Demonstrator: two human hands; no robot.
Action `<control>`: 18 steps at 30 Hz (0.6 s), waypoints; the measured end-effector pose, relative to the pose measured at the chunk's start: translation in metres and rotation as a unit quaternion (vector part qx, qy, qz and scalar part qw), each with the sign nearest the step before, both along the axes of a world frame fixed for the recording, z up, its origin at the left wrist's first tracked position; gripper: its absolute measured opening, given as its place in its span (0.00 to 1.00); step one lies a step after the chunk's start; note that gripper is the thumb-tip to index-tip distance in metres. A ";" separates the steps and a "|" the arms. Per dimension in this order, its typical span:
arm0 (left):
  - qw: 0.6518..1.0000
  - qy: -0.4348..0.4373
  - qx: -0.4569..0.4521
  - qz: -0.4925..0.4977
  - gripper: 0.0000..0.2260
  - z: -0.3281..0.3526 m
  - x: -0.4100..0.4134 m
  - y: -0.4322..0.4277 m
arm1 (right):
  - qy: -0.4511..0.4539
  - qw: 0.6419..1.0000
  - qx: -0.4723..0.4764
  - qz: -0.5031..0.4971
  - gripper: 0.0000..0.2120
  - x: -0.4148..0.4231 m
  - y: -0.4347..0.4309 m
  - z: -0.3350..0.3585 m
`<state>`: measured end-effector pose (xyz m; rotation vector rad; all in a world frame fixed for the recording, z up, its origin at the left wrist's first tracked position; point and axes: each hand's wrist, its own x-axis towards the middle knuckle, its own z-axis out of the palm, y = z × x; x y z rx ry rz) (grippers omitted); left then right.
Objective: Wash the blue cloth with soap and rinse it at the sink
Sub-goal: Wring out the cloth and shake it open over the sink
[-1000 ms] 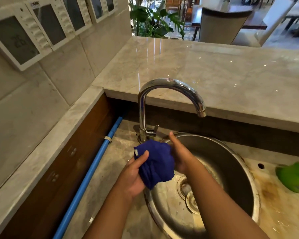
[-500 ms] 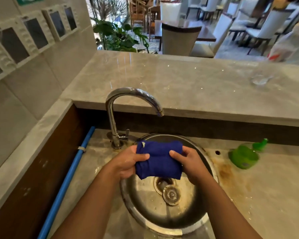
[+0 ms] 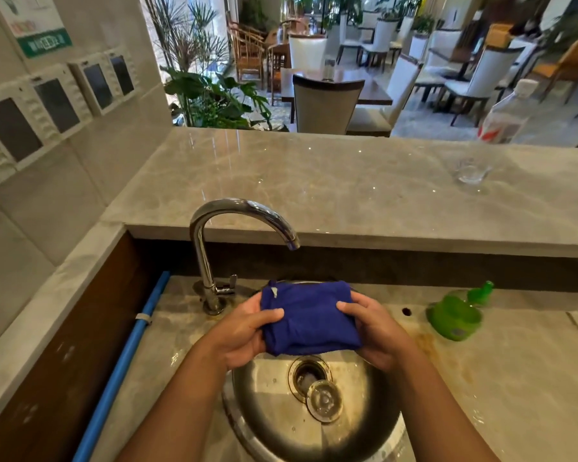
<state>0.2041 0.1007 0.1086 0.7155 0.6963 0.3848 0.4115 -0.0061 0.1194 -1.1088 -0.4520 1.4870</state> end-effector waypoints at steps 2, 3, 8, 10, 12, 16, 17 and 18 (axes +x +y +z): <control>1.000 0.004 0.014 -0.005 0.25 0.000 -0.002 0.004 | 0.007 1.000 0.000 0.009 0.19 0.006 0.000 0.002; 1.000 -0.001 0.021 -0.009 0.26 -0.001 -0.003 0.006 | 0.008 1.000 -0.001 0.004 0.21 0.009 0.000 0.002; 0.998 -0.058 0.001 0.014 0.22 -0.001 -0.005 0.007 | -0.002 0.999 0.032 -0.011 0.20 0.017 -0.005 0.006; 0.997 -0.076 -0.001 0.019 0.20 0.002 -0.005 0.008 | -0.006 0.999 0.054 -0.008 0.16 0.019 -0.006 0.008; 0.997 -0.073 0.028 -0.001 0.16 0.009 -0.004 0.009 | -0.009 0.998 0.062 -0.006 0.13 0.021 -0.005 0.010; 0.995 -0.019 0.090 -0.023 0.22 0.022 -0.002 0.011 | -0.002 0.997 0.075 -0.005 0.08 0.023 -0.005 0.011; 0.994 -0.014 0.101 -0.027 0.20 0.022 -0.002 0.013 | 0.005 0.997 0.080 -0.008 0.08 0.024 -0.006 0.010; 0.993 -0.016 0.110 -0.031 0.16 0.023 -0.002 0.013 | 0.013 0.996 0.086 -0.013 0.10 0.024 -0.006 0.008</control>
